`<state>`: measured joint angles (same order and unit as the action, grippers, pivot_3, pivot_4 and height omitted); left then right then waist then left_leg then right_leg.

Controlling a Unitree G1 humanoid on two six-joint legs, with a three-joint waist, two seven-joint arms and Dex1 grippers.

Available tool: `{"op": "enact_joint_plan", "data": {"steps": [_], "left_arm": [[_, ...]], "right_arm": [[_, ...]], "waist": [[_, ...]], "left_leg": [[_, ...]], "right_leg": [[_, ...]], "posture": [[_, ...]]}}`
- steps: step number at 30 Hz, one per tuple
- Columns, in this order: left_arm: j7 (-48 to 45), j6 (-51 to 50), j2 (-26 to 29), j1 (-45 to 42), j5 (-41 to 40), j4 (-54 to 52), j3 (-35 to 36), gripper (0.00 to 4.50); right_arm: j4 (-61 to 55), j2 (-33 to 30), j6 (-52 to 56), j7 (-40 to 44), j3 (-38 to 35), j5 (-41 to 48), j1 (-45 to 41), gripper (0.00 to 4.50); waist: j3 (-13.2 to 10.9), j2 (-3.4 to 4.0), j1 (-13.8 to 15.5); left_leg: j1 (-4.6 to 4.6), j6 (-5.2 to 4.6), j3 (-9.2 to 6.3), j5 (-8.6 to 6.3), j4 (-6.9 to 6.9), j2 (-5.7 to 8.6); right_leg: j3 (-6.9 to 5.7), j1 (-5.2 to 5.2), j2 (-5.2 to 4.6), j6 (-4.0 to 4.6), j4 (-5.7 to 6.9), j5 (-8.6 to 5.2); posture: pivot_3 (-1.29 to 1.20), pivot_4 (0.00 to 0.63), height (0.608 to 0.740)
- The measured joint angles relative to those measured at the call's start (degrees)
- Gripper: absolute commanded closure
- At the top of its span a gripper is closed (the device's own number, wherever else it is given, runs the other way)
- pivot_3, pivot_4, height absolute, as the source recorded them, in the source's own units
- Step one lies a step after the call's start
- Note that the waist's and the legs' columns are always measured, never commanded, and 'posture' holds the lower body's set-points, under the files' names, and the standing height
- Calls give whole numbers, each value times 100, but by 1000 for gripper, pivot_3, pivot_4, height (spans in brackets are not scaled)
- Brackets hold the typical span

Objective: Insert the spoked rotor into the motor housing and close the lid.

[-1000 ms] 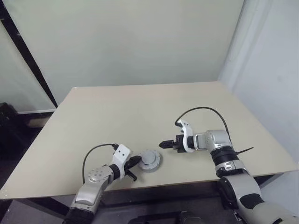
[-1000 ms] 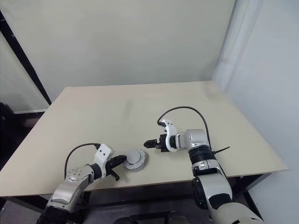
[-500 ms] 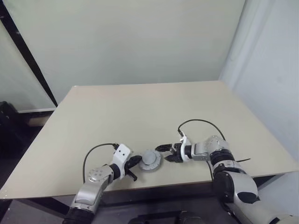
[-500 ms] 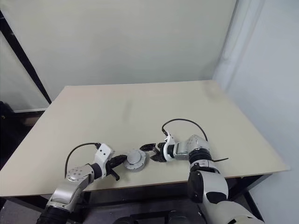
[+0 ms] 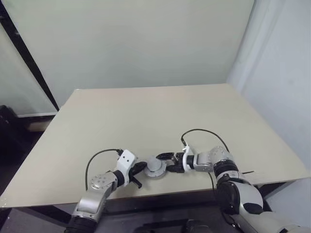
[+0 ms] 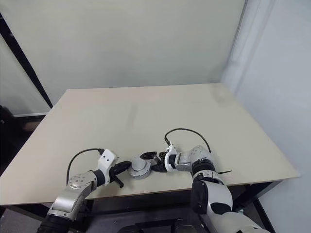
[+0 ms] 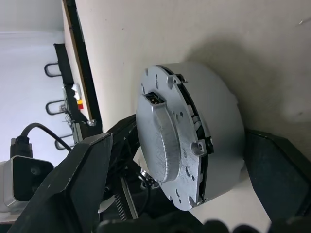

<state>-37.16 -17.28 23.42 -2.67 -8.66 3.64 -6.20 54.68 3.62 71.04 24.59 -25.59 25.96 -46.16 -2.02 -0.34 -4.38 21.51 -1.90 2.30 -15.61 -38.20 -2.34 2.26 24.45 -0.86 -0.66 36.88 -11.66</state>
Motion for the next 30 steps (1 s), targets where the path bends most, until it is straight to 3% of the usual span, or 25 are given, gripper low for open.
{"op": "enact_joint_plan", "data": {"steps": [4, 6, 11, 16, 25, 28, 30], "left_arm": [[16, -8, 5, 5, 1, -10, 5, 4500], [32, -10, 13, 7, 1, -13, 8, 4500], [59, -16, 19, 9, 8, -12, 22, 4500], [103, -63, 22, 34, 80, 7, 154, 4500], [116, -228, -94, 77, 65, -81, 283, 4500], [119, -479, -101, 92, -56, -171, 374, 3939], [64, -887, -95, 92, -327, -243, 564, 3265]], "right_arm": [[-4, 18, 0, -69, -80, 100, 45, 35], [-2, 41, 0, -126, -140, 124, 59, 400], [59, 95, 12, -307, -284, 162, 174, 2057], [19, 104, 88, -331, -421, 383, 170, 3294], [-11, 119, 99, -442, -415, 457, 170, 3295], [-21, 127, 98, -449, -403, 461, 171, 3295], [-30, 129, 98, -454, -398, 463, 171, 3295]], "waist": [[0, 0, -20], [0, 0, -29], [0, 1, -38], [3, 5, -114], [3, 5, -117], [3, 5, -122], [3, 5, -123]], "left_leg": [[0, 0, 0, 0, 0, 0], [0, 0, -1, 0, 0, 0], [3, 0, 0, 0, 1, 0], [1, 0, -1, 0, 3, -1], [2, -1, -1, 0, 4, 0], [2, -1, -2, 0, 4, -1], [2, -1, -4, -1, 5, -2]], "right_leg": [[0, 0, 0, 0, 0, 0], [0, 0, 0, 0, 0, 0], [1, 4, 0, 0, 0, 0], [0, 1, 1, 0, 0, 0], [1, 1, 0, -1, -2, 0], [1, 1, 1, -1, -2, 0], [0, 2, 2, -1, -2, 0]], "posture": [[0, 0, 740], [0, 0, 740], [0, 0, 740], [0, 0, 740], [0, 0, 740], [0, 0, 740], [0, 0, 740]]}}
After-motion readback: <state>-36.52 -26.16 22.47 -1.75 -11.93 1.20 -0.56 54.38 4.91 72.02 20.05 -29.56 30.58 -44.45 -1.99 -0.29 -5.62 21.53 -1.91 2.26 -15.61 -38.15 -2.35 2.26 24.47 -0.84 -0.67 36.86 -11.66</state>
